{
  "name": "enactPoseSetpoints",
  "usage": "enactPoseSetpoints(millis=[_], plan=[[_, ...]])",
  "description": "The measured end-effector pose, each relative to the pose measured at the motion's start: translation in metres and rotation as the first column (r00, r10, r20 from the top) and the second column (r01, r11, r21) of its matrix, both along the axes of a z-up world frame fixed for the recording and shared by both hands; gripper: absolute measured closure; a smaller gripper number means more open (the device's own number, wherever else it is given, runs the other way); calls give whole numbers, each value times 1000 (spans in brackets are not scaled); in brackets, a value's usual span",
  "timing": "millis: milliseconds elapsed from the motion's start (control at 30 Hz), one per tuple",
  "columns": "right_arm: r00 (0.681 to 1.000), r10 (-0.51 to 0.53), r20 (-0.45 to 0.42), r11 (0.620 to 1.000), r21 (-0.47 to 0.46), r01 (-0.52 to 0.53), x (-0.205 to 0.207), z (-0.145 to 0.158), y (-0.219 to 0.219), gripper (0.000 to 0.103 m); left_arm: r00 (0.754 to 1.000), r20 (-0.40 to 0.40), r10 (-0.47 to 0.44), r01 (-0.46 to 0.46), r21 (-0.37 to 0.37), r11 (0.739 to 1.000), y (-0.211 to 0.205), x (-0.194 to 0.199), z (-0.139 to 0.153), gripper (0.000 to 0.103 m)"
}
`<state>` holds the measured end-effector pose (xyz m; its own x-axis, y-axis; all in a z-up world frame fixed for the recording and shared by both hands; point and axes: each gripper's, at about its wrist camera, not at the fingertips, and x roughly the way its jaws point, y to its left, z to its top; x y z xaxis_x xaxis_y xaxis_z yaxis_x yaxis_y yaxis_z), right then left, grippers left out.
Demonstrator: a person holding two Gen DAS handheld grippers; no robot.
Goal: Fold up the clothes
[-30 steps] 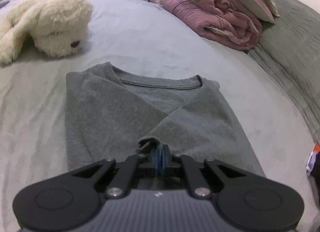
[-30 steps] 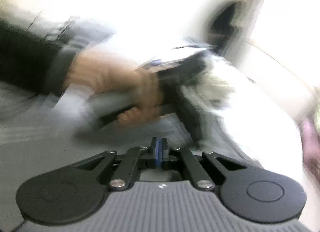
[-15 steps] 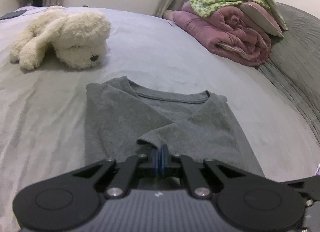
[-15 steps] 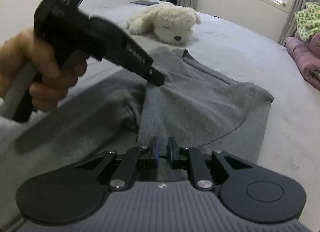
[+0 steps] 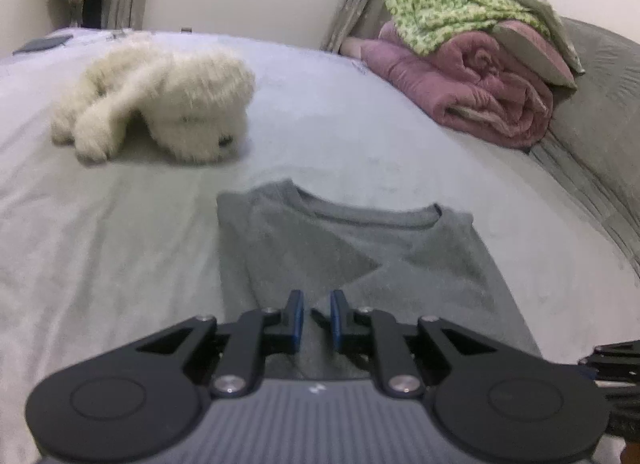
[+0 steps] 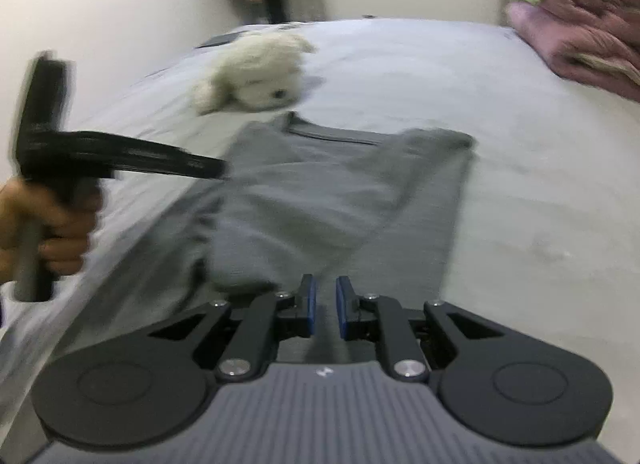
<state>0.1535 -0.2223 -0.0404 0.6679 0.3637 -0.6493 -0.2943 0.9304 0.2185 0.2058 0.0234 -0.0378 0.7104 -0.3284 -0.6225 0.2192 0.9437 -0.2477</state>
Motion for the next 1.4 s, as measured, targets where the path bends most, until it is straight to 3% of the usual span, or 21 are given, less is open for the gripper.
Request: enactPoseSetpoints(millis=[133,233,333,433,500,633,733,867,1000,1100,1233,1400], plan=[[995,-103,-7,988,114,103,13,7,-29,87,991,55,-122,121,24,992,-24,-18,14,87],[976,-212,-56,949,225,219,49,6,-57,84,979,58,-194,193,26,981,-48,-27,13,85],[961,-253,-113,914,299,276,95,-3,-76,83,964,60,-258,253,77,964,-71,-40,2,83],[939,-288,-189,876,344,338,128,-15,-88,66,953,49,-299,287,164,944,-86,-45,-12,81],[928,-310,-205,879,311,362,144,-21,-89,67,963,15,-269,262,179,948,-82,-37,-22,81],[935,-318,-159,910,227,348,162,-24,-78,96,960,25,-279,273,149,950,-74,-39,-27,80],[949,-299,-98,944,116,310,169,-23,-61,99,959,37,-281,273,146,951,-75,-40,-32,80],[955,-295,-40,955,-19,294,169,-21,-45,99,960,29,-277,272,123,954,-72,-39,-29,80],[932,-361,20,924,-125,361,167,-15,-40,91,952,31,-303,298,111,948,-60,-43,-14,72],[939,-342,31,938,-52,343,147,-4,-49,83,947,45,-319,314,95,945,-45,-47,-3,69],[978,-209,18,978,29,208,102,5,-36,83,963,11,-269,267,80,960,-29,-51,3,69],[995,-99,11,993,72,98,35,3,-4,83,977,-22,-211,212,68,975,-10,-75,11,68]])
